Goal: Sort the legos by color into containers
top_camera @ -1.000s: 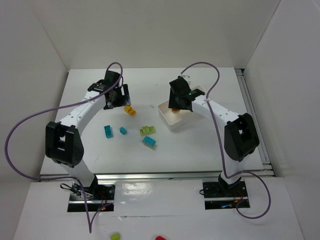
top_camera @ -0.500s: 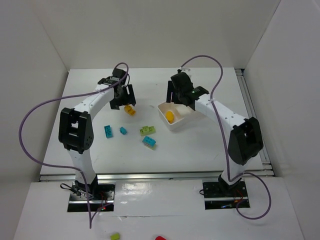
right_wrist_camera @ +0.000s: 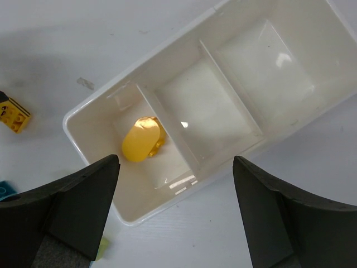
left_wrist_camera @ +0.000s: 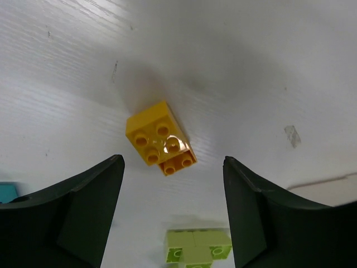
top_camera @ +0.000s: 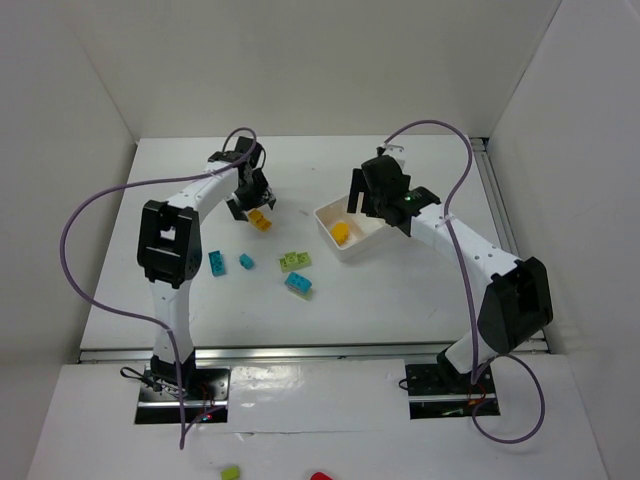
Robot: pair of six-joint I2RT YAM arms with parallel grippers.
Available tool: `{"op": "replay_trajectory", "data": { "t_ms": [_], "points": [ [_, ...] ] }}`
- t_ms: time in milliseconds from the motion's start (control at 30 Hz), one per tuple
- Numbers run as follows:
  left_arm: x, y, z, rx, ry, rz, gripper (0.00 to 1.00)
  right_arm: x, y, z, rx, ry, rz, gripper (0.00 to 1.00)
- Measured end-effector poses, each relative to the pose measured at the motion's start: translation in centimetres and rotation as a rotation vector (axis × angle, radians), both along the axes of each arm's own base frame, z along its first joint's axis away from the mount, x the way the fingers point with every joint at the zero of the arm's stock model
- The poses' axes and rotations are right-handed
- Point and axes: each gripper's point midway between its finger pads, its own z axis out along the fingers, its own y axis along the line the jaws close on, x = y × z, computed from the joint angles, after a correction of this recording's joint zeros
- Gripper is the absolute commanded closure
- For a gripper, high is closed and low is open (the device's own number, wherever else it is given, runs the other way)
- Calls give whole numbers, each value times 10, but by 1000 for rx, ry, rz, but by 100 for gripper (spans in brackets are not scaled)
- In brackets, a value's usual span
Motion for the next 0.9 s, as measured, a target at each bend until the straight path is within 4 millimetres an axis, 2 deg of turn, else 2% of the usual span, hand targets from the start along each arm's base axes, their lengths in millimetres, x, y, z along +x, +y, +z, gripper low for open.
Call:
{"op": "replay_trajectory", "data": {
  "t_ms": [100, 233, 433, 533, 567, 667, 767, 867, 900],
  "points": [
    [7, 4, -8, 3, 15, 55, 20, -2, -1, -3, -5, 7, -1, 10],
    [12, 9, -16, 10, 26, 100, 29, -2, -1, -3, -5, 8, 0, 10],
    [11, 12, -18, 17, 32, 117, 46, -3, -2, -5, -8, 12, -1, 10],
    [11, 11, -18, 16, 32, 117, 59, -3, -2, -6, -9, 15, -1, 10],
    [11, 11, -17, 16, 31, 114, 67, -3, -2, -6, -9, 15, -1, 10],
    [12, 10, -17, 11, 28, 107, 68, -4, -2, -8, -11, 18, -1, 10],
    [11, 9, -17, 7, 31, 90, 81, -5, -3, -9, -13, 22, -1, 10],
    [10, 7, -17, 2, 34, 60, 100, -5, -3, -9, -14, 22, -1, 10],
    [10, 5, -17, -3, 36, 48, 100, -5, -3, -9, -13, 22, -1, 10]
  ]
}}
